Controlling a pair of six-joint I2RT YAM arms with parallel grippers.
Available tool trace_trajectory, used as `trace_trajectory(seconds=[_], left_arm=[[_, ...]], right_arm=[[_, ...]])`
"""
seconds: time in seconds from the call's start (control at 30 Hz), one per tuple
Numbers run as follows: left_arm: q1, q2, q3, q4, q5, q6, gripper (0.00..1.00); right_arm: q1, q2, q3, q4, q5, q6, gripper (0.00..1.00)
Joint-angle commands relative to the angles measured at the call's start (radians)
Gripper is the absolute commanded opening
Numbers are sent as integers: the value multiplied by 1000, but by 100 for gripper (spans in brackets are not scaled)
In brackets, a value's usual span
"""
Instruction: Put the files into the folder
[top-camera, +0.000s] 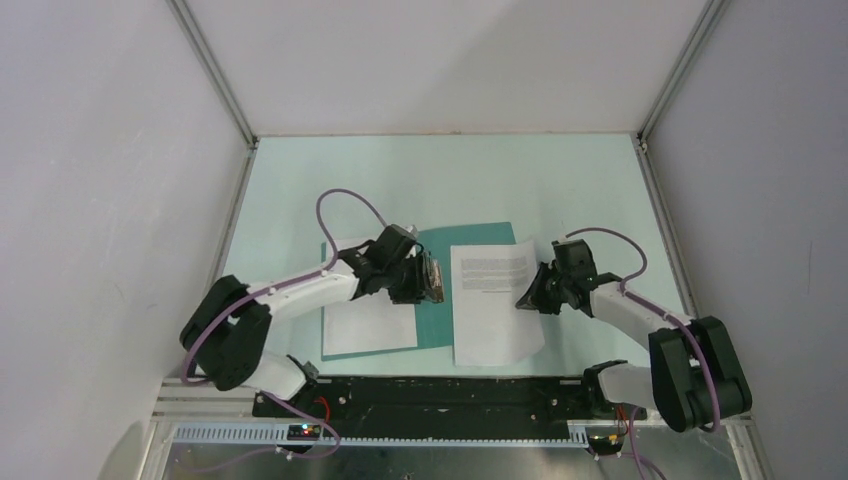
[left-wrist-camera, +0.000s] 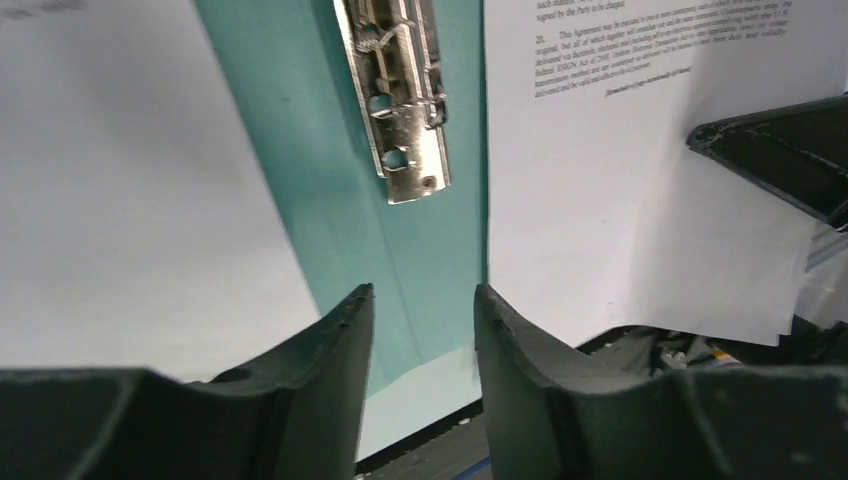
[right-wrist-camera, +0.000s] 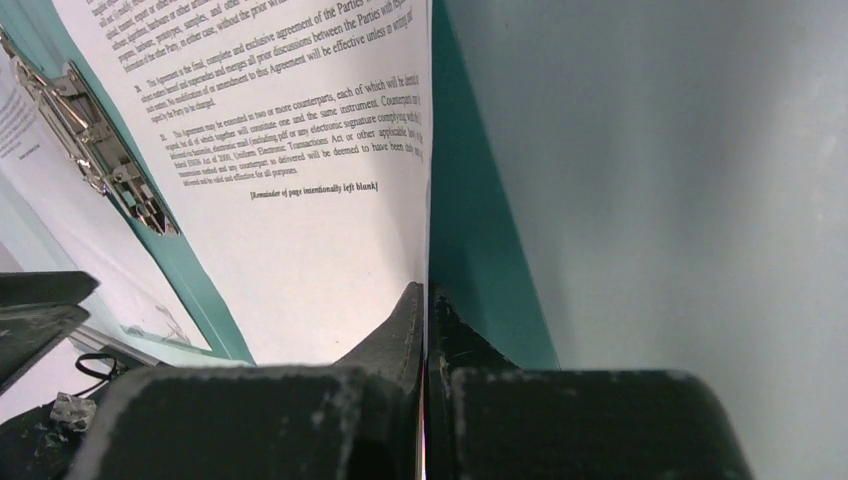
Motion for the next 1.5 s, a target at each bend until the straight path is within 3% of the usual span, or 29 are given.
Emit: trace_trajectory(seconds=[0.0, 0.2, 0.33, 0.87, 1.47], left_arm=[[43, -50, 55, -130, -176, 97, 43], [128, 55, 75, -156, -259, 141, 12], [133, 120, 100, -156, -289, 152, 1], [134, 206, 118, -161, -312, 185, 0], [134, 191, 157, -174, -275, 196, 0]], right_arm=[[6, 51, 52, 82, 20, -13, 0], [8, 133, 93, 115, 16, -10, 0], [14, 186, 124, 127, 19, 7, 0], [91, 356, 274, 98, 47, 52, 0], [152, 335, 314, 27, 162, -11, 0]])
